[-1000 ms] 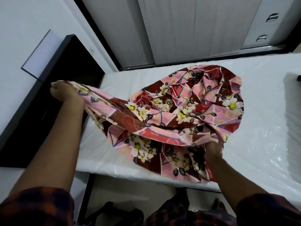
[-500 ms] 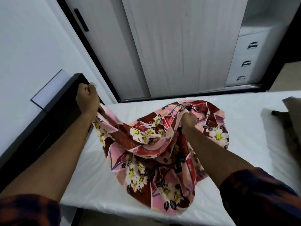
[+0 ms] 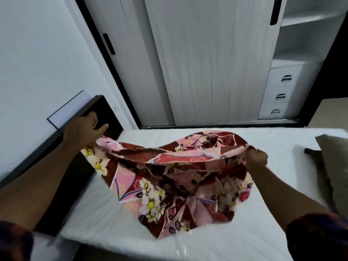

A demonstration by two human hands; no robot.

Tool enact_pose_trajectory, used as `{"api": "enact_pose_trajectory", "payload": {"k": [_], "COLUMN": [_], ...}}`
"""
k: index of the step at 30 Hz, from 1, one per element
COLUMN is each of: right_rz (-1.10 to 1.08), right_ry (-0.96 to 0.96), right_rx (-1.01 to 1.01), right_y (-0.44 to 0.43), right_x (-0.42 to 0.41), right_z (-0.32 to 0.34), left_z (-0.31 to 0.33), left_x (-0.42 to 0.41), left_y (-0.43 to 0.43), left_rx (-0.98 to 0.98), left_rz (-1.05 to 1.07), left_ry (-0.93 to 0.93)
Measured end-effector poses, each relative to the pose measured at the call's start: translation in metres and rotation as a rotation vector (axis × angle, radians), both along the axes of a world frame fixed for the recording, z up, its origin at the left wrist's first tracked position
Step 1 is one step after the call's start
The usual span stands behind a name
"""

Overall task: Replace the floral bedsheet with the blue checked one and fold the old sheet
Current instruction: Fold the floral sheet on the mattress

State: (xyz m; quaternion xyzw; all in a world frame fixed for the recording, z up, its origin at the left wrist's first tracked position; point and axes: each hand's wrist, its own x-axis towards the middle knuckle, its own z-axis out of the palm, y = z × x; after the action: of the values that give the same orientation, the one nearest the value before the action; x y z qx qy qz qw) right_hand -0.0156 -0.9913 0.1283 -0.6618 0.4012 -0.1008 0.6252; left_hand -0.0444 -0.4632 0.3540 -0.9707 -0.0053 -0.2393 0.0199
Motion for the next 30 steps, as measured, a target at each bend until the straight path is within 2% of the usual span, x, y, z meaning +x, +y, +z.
{"api": "enact_pose_trajectory", "payload": {"k": [2,5,8,11,15,17,19,22,27,30], "right_rz": [0.108,0.160,0.204,0.145,0.195,0.181,0.146,0.029,0.058,0.014], "right_ry": [0.078,0.142,0.238,0.352,0.425,0.416,0.389,0.270,0.054,0.041], "right_rx": [0.040,0.055,0.084,-0.021,-0.041,-0.070,-0.014,-0.025,-0.037,-0.037], "right_y": [-0.009,-0.012,0.003,0.018,0.025,0.026,0.038,0.064,0.114,0.127], "right_x": [-0.029,-0.070,-0.094,-0.111,-0.145,-0.161,-0.171,-0.166,-0.119,-0.085], "right_z": [-0.031,-0.070,-0.109,-0.146,-0.173,-0.185,-0.189,-0.182,-0.149,-0.143], "left_z": [-0.014,-0.033,-0.061,-0.094,-0.138,-0.160,-0.181,-0.204,-0.226,-0.241], "left_x": [-0.019,-0.050,-0.088,-0.127,-0.165,-0.177,-0.182,-0.174,-0.132,-0.103], "left_y": [0.022,0.046,0.063,0.078,0.101,0.107,0.115,0.129,0.168,0.204], "left_rx": [0.134,0.210,0.259,0.270,0.264,0.271,0.296,0.351,0.381,0.341], "left_rz": [0.037,0.108,0.152,0.191,0.235,0.268,0.278,0.257,0.212,0.184], "left_ry": [0.166,0.345,0.448,0.571,0.665,0.688,0.712,0.754,0.796,0.737]}}
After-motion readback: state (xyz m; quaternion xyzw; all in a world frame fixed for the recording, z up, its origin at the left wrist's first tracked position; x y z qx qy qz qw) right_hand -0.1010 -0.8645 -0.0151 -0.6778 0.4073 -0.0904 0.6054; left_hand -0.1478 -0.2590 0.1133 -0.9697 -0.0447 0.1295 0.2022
